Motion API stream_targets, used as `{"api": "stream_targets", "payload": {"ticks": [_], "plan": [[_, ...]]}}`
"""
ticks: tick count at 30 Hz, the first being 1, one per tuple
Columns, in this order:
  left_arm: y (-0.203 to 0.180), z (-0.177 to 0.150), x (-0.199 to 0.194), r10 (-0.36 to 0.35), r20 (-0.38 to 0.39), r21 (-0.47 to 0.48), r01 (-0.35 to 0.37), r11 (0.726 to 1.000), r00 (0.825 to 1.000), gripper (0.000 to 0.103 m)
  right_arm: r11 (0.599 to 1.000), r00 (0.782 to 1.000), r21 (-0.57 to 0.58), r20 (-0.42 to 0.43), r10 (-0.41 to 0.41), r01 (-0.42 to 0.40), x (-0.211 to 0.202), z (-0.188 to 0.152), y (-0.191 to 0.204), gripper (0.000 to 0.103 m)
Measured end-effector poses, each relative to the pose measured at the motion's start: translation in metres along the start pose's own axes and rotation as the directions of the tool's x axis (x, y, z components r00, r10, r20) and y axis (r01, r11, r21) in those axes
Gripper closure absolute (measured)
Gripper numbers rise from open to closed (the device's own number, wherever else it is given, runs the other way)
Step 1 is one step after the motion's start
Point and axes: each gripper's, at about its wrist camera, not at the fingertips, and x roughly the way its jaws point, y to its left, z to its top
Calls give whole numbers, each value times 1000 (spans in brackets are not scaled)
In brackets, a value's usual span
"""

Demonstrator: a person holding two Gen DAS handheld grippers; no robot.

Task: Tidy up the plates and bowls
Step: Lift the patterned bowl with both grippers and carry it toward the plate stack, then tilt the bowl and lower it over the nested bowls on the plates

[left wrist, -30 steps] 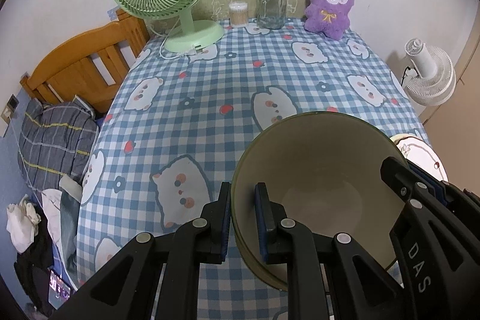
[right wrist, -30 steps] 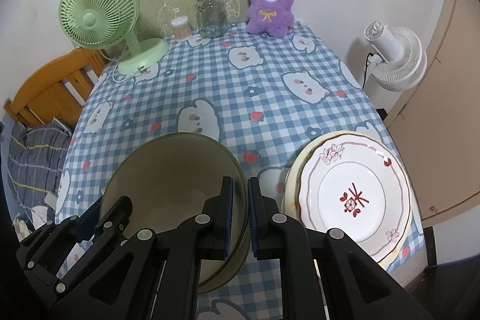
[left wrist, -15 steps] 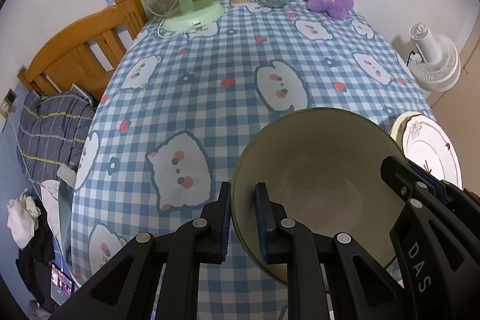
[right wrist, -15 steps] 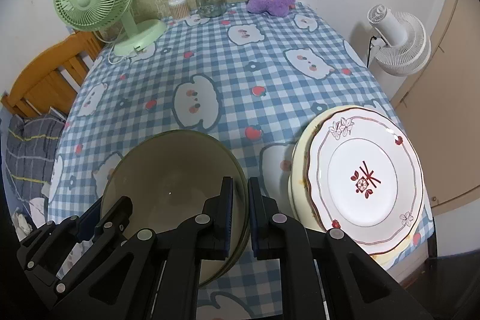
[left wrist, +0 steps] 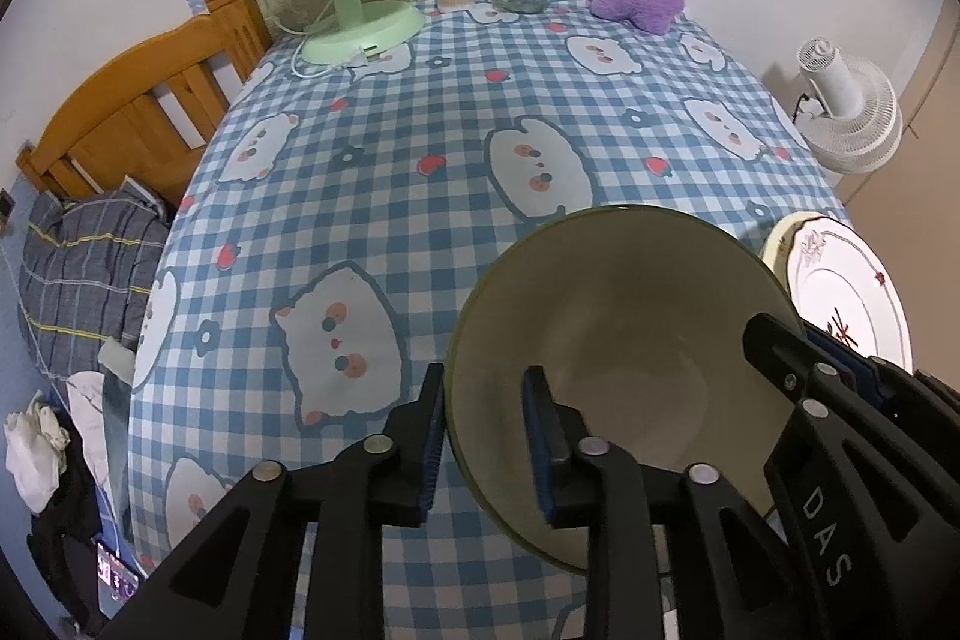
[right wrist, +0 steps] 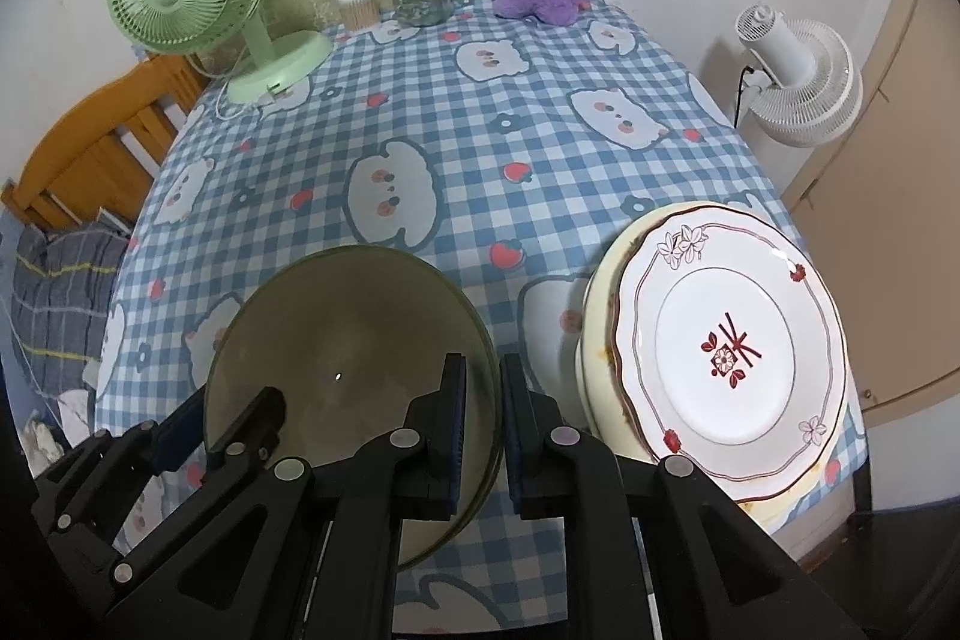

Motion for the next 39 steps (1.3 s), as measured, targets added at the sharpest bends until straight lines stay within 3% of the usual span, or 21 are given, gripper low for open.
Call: {"api": "stream_targets", "payload": {"ticks": [6,8,9,10,13,22,39], "plan": [[-2,0,-11,-40,18,30,39,999,999,60,1000,1000,-23,-1,14,-14,-10,0,1,84],[-3,0,-15,-52,25,41,51,998,998,50,999,1000,-33,14,18,-17,-16,1,2,77],[-3,0,-17,-57,32,43,56,998,998,42,999,1000,-38,20,16,-15,-18,2,2,67],[-3,0,-20,-63,40,45,62,997,997,37,999,999,-43,28,16,-15,-20,2,3,55],[-3,2,-25,-75,52,46,72,996,996,30,999,998,-45,54,20,-17,-27,4,4,41],[0,4,-24,-89,48,42,87,995,995,26,998,999,-59,30,37,-35,-18,7,2,31],[-3,-3,11,-106,-13,25,106,994,994,24,996,995,-31,-55,87,-89,24,3,0,28]]}}
